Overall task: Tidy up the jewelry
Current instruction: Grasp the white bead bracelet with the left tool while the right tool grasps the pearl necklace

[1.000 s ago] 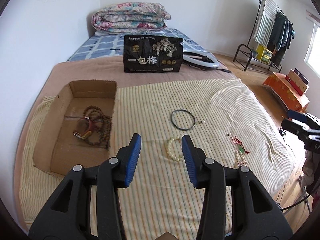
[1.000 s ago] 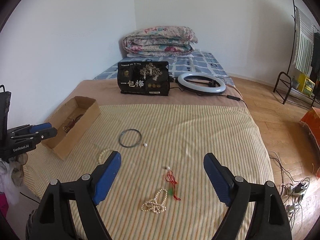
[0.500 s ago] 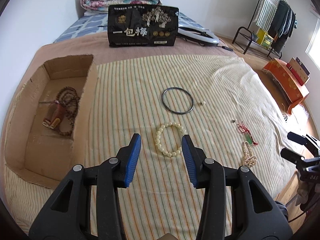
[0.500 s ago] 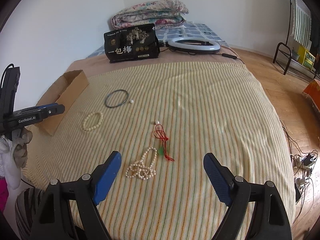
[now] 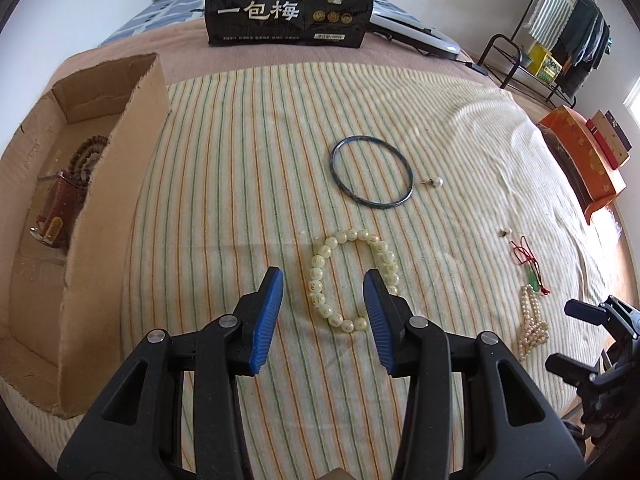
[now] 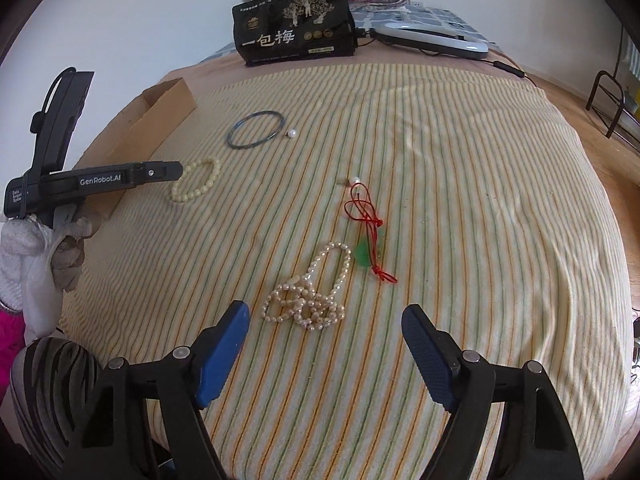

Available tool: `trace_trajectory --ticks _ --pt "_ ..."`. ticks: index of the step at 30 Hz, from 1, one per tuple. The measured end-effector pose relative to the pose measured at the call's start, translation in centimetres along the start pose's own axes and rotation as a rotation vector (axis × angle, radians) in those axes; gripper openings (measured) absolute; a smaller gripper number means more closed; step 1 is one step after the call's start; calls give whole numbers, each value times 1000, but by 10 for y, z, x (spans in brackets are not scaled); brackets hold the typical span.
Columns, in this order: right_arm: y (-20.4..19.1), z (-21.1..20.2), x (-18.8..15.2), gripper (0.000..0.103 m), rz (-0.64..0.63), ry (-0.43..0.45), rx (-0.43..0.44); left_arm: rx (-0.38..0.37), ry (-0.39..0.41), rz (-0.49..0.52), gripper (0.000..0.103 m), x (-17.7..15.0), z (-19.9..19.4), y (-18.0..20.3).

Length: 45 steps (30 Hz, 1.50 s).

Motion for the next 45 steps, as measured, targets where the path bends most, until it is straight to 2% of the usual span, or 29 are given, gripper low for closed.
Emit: trace_trajectory --ticks 10,18,21,24,29,32,38,45 --pt "-14 14 -2 80 -82 -26 -6 31 -21 19 42 2 17 -4" --pt "-23 24 -5 79 -137 -55 -33 55 -5 25 15 5 19 -14" --pt "-25 29 -5 76 -155 -59 -49 62 3 32 9 5 19 -15" --pt "-25 29 -4 65 -164 -54 -64 58 6 30 6 6 19 -15" --pt "-23 27 -1 30 -149 -45 -61 52 9 29 5 7 17 -14" --pt "-21 26 1 17 -126 -41 -40 47 11 30 5 6 15 -12" --pt "-17 21 2 9 -89 -27 -21 31 27 49 5 4 4 -1" --pt "-10 3 6 7 -41 8 -10 14 62 59 5 6 -18 6"
Point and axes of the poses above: each gripper's, at about its wrist camera, not at the fingertips, and z roughly the way its jaws point, y to its right, x to its top, the point moved 9 cm from there along z, roughly the way its jaws point, and after that the axes turned 11 degrees about -x, right-handed, at the moved point
